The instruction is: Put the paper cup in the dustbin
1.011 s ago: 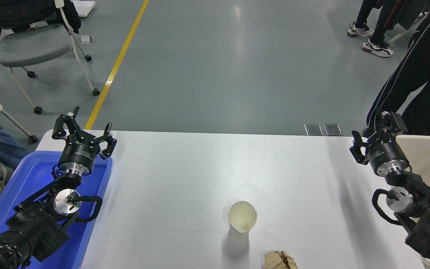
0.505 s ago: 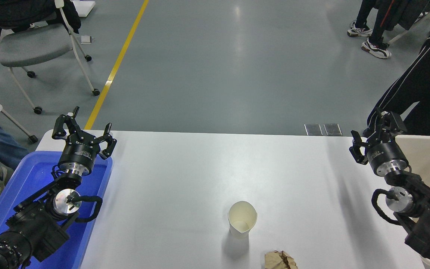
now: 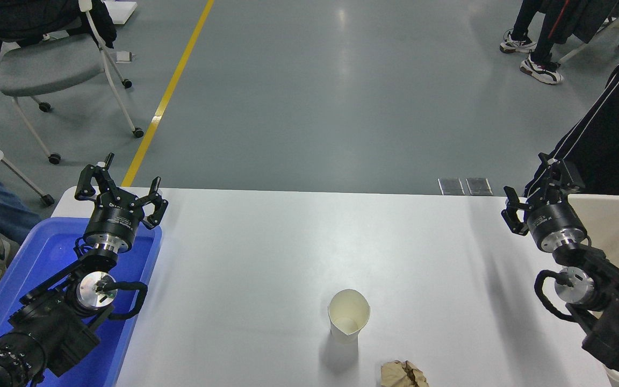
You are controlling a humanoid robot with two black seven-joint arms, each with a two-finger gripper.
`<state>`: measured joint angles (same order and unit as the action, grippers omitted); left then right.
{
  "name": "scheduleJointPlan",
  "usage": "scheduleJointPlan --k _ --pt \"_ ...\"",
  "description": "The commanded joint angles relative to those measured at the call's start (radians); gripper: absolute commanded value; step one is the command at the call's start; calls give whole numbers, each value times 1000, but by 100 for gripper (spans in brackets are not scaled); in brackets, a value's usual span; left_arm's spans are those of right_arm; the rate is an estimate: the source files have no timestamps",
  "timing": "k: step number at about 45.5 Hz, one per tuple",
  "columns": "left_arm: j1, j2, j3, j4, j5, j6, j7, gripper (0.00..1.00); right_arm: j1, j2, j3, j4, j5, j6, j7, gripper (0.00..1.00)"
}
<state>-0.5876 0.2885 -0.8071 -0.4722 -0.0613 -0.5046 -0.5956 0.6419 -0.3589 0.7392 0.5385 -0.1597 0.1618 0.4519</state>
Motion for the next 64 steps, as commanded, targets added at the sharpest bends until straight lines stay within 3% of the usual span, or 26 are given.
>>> scheduleJointPlan --k 1,17,26,38,48,53,64 --pt "0 0 0 0 0 0 0 100 -4 -34 6 90 0 -5 -56 99" --pt "0 0 0 0 0 0 0 100 53 -192 -228 267 -119 -4 -84 99" --pt "0 0 0 1 0 0 0 100 133 -325 -317 428 -228 -1 -252 99" --pt "0 0 0 0 0 0 0 100 206 -428 -322 647 -391 7 -387 99" --pt "0 0 0 0 0 0 0 100 211 -434 -326 779 -817 10 -397 99" --pt "0 0 0 0 0 0 0 100 252 -433 -371 802 -839 44 -395 99" --pt "0 0 0 0 0 0 0 100 495 -426 -690 848 -854 87 -391 99"
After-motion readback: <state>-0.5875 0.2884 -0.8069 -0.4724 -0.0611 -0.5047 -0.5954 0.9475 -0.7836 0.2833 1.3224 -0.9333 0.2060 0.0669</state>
